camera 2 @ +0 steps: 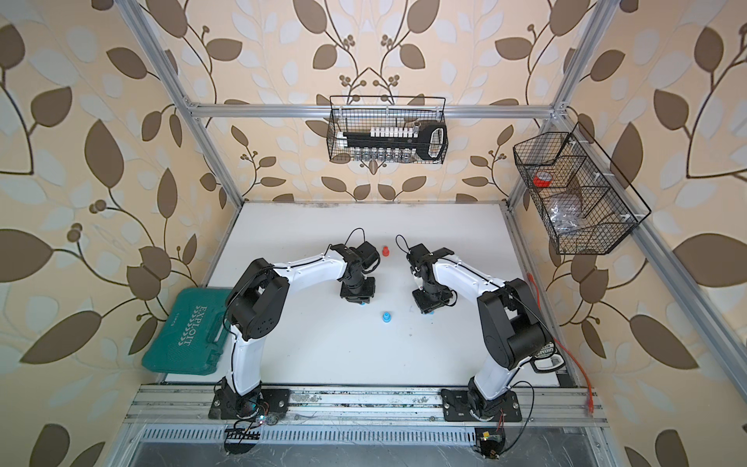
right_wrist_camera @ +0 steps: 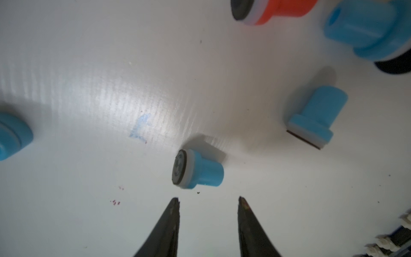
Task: Close the stamp cap
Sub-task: Move the cover to the center of the board.
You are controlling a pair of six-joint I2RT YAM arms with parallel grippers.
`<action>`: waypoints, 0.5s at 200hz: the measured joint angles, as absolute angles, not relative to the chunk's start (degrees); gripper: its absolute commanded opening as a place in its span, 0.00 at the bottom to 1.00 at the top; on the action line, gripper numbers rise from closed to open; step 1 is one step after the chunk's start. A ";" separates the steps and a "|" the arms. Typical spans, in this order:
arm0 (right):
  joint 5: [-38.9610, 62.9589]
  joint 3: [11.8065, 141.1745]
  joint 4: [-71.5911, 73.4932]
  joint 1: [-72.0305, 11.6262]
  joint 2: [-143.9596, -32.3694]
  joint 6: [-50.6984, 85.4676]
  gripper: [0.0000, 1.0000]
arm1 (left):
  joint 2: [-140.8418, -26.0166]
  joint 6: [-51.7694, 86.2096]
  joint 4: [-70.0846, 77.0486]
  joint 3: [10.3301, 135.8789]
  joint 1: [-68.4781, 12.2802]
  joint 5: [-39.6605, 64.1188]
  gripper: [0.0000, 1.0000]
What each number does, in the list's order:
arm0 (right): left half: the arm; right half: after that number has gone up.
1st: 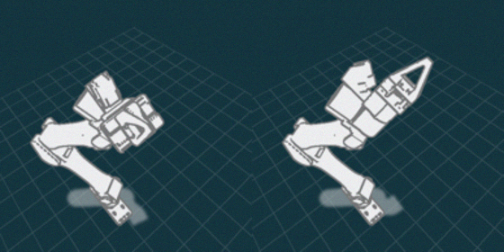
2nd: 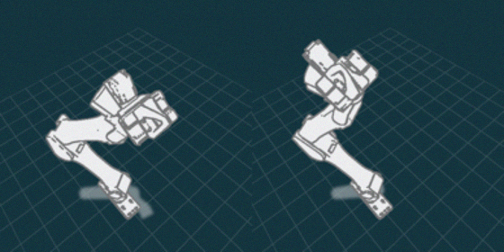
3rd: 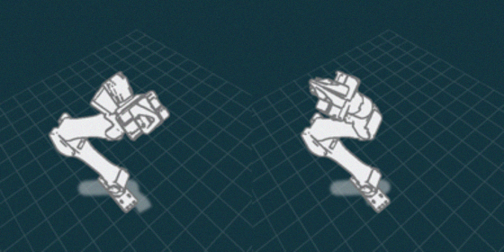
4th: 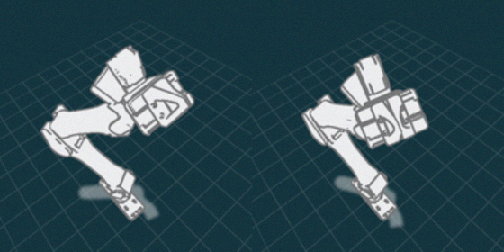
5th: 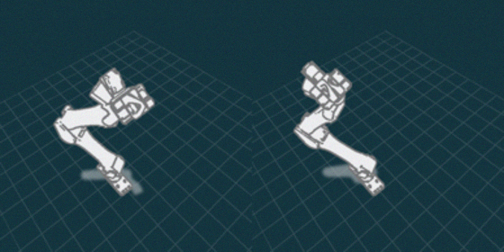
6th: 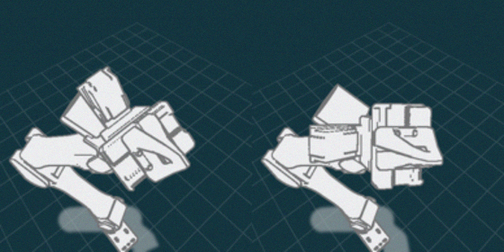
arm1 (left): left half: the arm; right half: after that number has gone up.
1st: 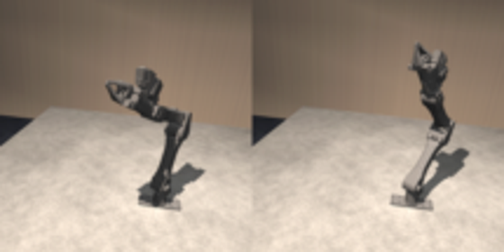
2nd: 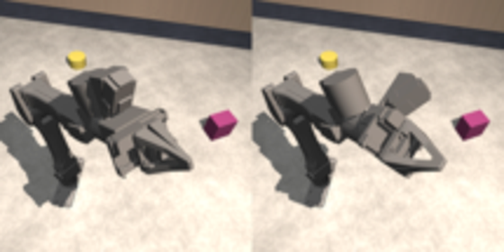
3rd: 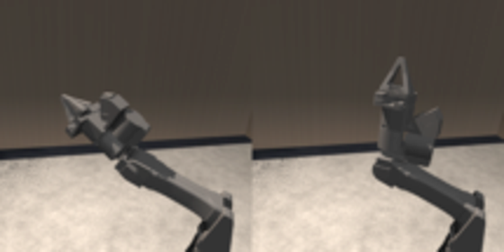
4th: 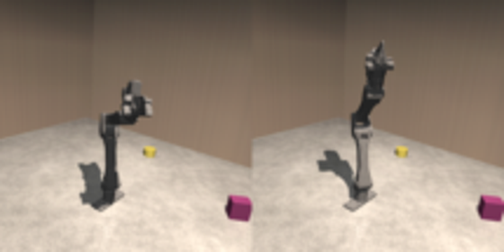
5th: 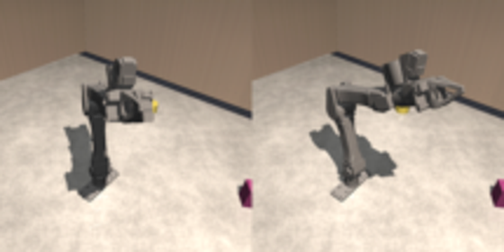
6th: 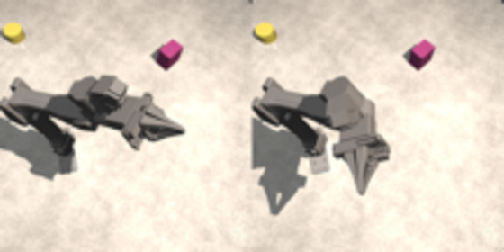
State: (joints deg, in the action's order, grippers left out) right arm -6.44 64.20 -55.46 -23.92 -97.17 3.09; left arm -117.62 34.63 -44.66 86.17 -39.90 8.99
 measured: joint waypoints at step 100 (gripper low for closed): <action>-4.49 65.60 -56.12 -24.12 -103.07 -1.80 0.36 | -120.55 33.34 -45.78 91.22 -37.01 9.02 0.28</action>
State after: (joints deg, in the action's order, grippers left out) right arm -4.49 65.60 -56.12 -24.12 -103.07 -1.80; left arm -120.55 33.34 -45.78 91.22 -37.01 9.02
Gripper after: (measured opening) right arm 0.374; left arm 0.275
